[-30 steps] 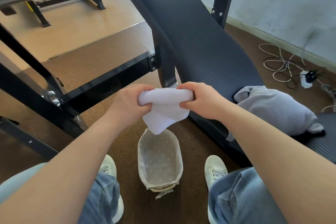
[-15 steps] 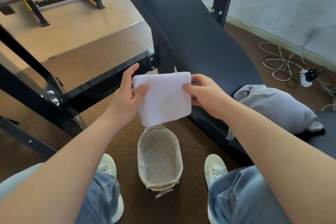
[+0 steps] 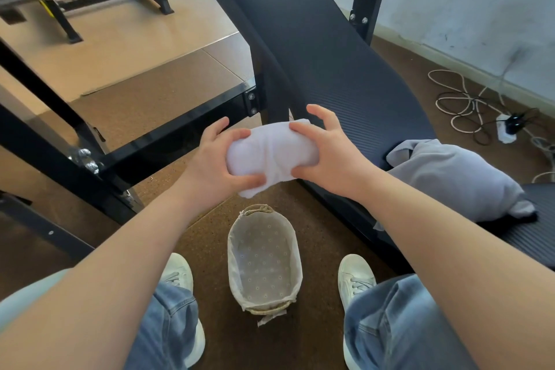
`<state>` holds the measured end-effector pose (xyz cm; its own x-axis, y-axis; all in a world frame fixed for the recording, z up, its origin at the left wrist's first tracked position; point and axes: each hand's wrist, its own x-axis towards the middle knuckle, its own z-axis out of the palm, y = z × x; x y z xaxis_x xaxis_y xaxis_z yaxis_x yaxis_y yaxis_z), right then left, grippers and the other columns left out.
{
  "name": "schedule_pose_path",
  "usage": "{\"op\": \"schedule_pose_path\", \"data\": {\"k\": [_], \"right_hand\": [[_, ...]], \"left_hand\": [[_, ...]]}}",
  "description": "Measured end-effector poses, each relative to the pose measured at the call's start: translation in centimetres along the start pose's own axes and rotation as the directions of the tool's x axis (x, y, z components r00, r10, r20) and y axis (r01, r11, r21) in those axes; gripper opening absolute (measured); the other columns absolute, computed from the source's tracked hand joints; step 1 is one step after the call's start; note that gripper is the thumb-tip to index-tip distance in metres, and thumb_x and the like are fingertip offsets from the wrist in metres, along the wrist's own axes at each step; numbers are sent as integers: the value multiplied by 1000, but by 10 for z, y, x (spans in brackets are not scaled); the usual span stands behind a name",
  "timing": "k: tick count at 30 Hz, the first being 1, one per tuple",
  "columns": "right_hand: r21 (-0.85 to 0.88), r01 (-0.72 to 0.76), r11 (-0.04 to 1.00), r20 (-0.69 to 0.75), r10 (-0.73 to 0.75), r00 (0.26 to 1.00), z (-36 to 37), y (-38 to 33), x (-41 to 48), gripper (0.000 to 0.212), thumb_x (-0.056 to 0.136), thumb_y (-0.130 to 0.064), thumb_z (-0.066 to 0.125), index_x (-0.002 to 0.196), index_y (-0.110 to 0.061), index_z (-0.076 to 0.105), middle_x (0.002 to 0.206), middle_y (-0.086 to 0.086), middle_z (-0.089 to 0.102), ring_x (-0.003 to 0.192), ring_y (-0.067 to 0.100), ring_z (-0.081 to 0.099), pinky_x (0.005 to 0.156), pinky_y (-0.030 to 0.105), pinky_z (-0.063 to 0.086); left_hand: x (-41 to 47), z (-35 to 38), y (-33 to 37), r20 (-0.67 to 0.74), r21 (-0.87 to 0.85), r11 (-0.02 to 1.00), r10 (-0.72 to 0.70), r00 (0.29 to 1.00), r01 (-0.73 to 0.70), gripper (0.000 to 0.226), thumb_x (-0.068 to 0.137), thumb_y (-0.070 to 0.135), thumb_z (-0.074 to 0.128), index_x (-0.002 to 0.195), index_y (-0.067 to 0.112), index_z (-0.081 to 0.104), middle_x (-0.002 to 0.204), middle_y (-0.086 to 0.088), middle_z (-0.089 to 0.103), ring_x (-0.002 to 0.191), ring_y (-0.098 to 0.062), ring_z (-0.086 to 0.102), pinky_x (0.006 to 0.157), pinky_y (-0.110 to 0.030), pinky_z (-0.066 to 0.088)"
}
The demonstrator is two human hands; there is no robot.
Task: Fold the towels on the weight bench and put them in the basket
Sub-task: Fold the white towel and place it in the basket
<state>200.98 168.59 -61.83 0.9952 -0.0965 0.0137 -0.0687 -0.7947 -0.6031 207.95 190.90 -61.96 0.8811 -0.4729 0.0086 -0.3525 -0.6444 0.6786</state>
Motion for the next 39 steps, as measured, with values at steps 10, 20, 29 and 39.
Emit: {"op": "schedule_pose_path", "data": {"k": [10, 20, 29, 39], "right_hand": [[-164, 116, 980, 0, -117, 993, -2, 3, 0, 48, 93, -9, 69, 138, -21, 61, 130, 2, 63, 116, 19, 57, 88, 19, 40], [-262, 136, 955, 156, -97, 983, 3, 7, -3, 64, 83, -47, 78, 138, -32, 50, 124, -12, 53, 114, 9, 41, 93, 31, 43], [-230, 112, 967, 179, -71, 981, 5, 6, -7, 47, 88, -33, 80, 131, -26, 61, 121, -4, 69, 107, 16, 65, 89, 27, 55], [522, -736, 431, 601, 427, 676, 3, -11, -17, 75, 83, -76, 57, 139, -27, 47, 130, 11, 57, 112, 36, 66, 82, 51, 63]], "left_hand": [[3, 7, -18, -47, 218, 959, 195, 980, -180, 62, 78, 26, 86, 133, 17, 60, 131, -2, 58, 115, -17, 54, 99, -35, 52], [-2, 10, -23, 28, 174, 963, 203, 979, -205, 52, 91, 40, 72, 133, 32, 43, 118, 13, 50, 103, -10, 51, 80, -20, 48], [-8, 17, -28, 205, 205, 926, 275, 939, -316, 80, 79, 40, 85, 148, 35, 45, 137, 10, 60, 119, -11, 59, 99, -40, 56], [-24, 15, -36, -12, 322, 877, 381, 924, -357, 58, 83, 27, 83, 136, 25, 58, 125, 2, 68, 104, -20, 68, 82, -34, 60]]}}
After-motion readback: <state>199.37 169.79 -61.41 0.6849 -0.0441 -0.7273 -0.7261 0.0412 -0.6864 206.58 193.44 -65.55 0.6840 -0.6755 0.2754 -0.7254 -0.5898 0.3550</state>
